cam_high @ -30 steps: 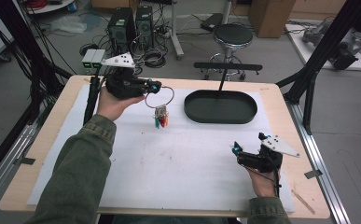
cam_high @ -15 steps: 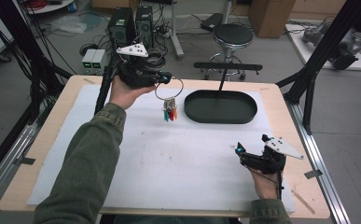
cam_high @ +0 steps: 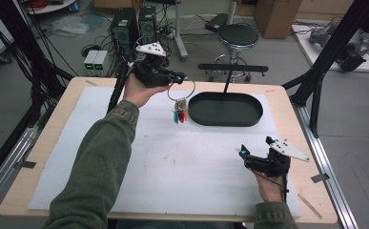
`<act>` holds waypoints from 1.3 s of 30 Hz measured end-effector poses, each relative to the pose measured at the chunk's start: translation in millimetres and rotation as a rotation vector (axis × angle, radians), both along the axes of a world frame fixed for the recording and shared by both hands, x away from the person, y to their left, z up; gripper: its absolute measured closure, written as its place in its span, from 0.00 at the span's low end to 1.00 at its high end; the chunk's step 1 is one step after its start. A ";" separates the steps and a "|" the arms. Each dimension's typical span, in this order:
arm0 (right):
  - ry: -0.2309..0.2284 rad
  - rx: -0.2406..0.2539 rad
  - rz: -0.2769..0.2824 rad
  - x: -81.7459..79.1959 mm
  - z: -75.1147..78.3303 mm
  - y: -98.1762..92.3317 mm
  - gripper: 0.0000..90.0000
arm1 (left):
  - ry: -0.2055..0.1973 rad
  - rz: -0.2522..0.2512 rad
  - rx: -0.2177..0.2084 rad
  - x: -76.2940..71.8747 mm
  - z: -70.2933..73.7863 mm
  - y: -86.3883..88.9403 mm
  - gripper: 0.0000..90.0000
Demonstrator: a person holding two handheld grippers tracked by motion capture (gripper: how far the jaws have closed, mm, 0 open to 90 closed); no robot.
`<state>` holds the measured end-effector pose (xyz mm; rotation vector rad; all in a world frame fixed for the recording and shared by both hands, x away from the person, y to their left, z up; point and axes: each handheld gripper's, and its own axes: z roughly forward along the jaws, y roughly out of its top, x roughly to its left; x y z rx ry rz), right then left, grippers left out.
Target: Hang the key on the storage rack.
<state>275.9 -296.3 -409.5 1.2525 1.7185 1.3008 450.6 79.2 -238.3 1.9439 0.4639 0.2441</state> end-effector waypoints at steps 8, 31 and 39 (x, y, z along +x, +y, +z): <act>-0.007 0.000 0.009 2.6 -0.2 2.0 0.01 | -0.011 -0.011 0.021 12.6 6.3 -18.9 0.96; 0.002 -0.005 0.015 1.4 0.7 1.2 0.01 | -0.001 -0.018 0.015 54.2 -4.9 -55.9 0.96; 0.006 -0.029 0.017 1.6 0.0 3.2 0.00 | 0.003 0.043 0.009 74.0 -16.9 -58.6 0.96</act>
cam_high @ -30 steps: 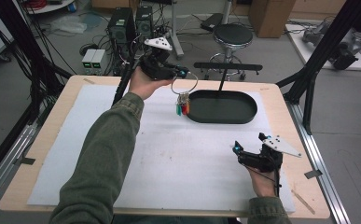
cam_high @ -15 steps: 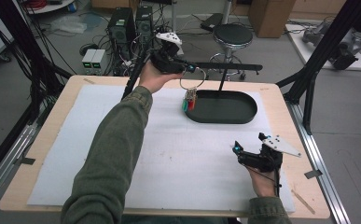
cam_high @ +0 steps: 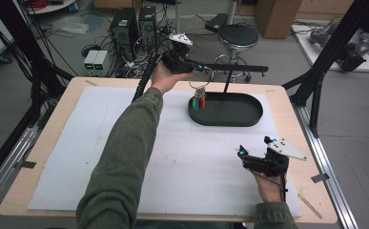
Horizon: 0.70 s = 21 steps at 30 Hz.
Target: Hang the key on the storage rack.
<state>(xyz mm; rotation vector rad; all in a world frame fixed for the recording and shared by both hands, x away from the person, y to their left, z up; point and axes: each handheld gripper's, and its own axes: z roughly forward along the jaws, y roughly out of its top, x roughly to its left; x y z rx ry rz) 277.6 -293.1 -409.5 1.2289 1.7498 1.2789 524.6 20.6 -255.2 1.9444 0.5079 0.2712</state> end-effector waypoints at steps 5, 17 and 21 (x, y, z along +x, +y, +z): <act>0.005 0.008 -0.008 0.2 -0.5 -2.1 0.00 | 0.015 0.023 -0.032 10.1 -8.4 3.6 0.96; 0.005 0.014 -0.013 0.4 -1.3 -4.1 0.00 | 0.031 0.052 -0.089 24.5 -32.1 11.7 0.96; 0.007 0.019 -0.008 0.0 -1.3 -2.9 0.01 | 0.027 0.043 -0.056 25.4 -39.6 7.8 0.96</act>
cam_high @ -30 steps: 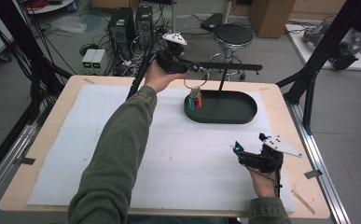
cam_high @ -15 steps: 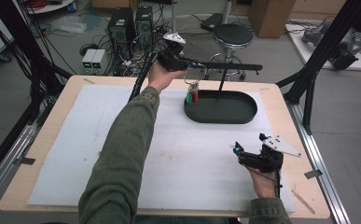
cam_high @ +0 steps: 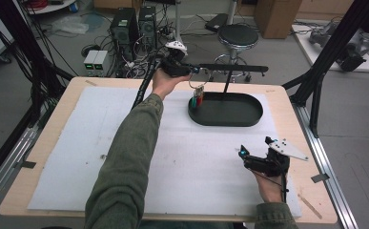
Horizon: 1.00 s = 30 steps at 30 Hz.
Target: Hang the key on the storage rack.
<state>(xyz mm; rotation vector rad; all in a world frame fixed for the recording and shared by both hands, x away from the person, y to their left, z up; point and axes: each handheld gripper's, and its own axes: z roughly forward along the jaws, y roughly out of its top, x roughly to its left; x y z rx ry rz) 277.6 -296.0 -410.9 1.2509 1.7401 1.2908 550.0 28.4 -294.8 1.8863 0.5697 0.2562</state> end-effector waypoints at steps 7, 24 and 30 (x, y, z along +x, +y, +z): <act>-0.003 0.003 -0.004 -1.8 0.5 -2.2 0.00 | 0.052 0.031 0.002 -0.7 -4.9 -3.8 0.94; -0.008 -0.005 -0.013 -4.2 0.7 -3.1 0.01 | 0.099 -0.023 -0.017 -13.6 -4.6 14.8 0.43; -0.008 0.000 -0.014 -5.0 1.0 -1.5 0.00 | 0.098 -0.022 -0.012 -22.1 -2.8 18.5 0.26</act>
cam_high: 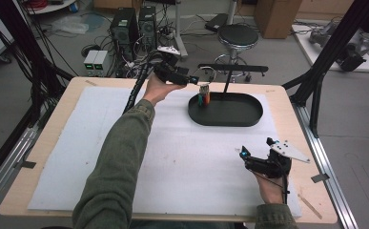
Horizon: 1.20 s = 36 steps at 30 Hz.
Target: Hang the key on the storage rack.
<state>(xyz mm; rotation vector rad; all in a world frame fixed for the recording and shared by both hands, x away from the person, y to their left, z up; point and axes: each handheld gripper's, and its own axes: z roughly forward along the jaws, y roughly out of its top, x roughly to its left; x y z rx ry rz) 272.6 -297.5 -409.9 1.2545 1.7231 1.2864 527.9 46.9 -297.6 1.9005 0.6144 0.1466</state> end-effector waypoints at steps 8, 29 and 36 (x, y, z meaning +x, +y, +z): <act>0.000 -0.007 0.002 0.6 -0.2 -0.1 0.01 | 0.005 -0.002 0.022 -18.7 6.5 -3.5 0.06; 0.001 -0.014 0.001 0.5 -0.4 1.6 0.01 | -0.006 0.074 0.047 -54.4 -4.4 45.8 0.02; 0.004 -0.014 0.001 0.2 -0.7 3.7 0.01 | -0.022 0.092 0.087 -71.1 -3.9 61.1 0.02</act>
